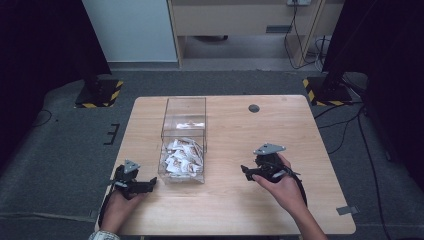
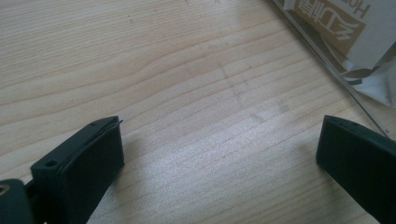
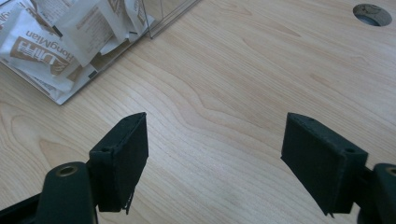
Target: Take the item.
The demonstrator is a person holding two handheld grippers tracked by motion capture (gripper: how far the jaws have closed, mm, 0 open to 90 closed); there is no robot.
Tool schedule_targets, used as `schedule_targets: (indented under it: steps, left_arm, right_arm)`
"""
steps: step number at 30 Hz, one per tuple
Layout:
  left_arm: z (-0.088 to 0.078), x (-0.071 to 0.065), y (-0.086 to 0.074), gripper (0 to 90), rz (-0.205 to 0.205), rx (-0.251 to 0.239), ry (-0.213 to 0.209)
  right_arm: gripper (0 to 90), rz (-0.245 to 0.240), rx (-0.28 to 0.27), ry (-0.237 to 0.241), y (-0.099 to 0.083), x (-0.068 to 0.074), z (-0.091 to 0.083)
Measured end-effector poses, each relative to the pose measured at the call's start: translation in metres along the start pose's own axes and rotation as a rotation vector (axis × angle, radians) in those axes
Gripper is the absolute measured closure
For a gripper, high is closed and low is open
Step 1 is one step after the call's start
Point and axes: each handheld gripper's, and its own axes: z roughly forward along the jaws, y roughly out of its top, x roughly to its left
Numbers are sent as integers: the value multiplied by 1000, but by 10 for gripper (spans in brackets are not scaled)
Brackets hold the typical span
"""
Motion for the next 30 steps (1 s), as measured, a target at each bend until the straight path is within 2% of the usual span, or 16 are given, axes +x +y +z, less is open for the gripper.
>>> schedule_targets:
  steps: [14, 20, 30]
  left_arm:
    - [0, 0, 0, 0, 0, 0, 0]
    - [0, 0, 0, 0, 0, 0, 0]
    - [0, 0, 0, 0, 0, 0, 0]
  right_arm:
    - [298, -43, 27, 23, 7, 11, 1]
    - [301, -52, 24, 28, 14, 16, 1]
    - [305, -96, 27, 37, 32, 31, 3]
